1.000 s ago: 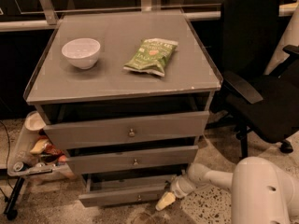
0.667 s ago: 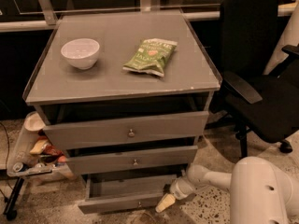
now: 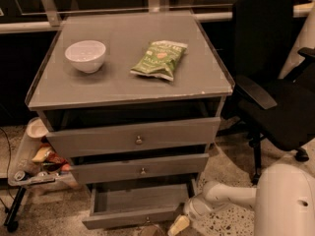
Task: Open bottom drawer
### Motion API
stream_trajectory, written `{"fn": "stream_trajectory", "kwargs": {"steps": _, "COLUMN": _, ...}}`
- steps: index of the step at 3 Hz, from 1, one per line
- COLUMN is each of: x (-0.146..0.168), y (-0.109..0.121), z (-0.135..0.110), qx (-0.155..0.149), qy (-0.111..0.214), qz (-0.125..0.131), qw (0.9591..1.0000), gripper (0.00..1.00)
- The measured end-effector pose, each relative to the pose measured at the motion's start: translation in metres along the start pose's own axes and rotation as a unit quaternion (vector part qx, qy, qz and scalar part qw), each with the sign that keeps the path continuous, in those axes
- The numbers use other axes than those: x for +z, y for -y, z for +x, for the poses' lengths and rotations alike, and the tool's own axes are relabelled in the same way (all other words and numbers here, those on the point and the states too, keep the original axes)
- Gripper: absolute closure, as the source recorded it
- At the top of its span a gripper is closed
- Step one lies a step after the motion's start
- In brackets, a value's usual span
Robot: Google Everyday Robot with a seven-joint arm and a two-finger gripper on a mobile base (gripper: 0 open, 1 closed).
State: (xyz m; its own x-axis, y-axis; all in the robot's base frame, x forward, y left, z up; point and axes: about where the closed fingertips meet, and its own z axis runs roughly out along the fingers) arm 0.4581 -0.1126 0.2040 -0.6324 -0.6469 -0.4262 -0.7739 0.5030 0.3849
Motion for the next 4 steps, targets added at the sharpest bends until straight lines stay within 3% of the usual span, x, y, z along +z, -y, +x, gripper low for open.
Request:
{"fn": "stream_trajectory", "kwargs": {"steps": 1, "x": -0.002, "y": -0.001, "z": -0.001, "qx": 0.000, "qy": 0.000, "qz": 0.000, "qw": 1.0000, "gripper": 0.00}}
{"fn": "stream_trajectory", "kwargs": {"steps": 2, "x": -0.006, "y": -0.017, "z": 0.014, "qx": 0.016, "qy": -0.006, "qz": -0.010, "qw": 0.9998, "gripper": 0.00}}
{"fn": "stream_trajectory", "kwargs": {"steps": 4, "x": -0.006, "y": -0.018, "z": 0.014, "qx": 0.013, "qy": -0.007, "qz": -0.016, "qw": 0.9998, "gripper": 0.00}}
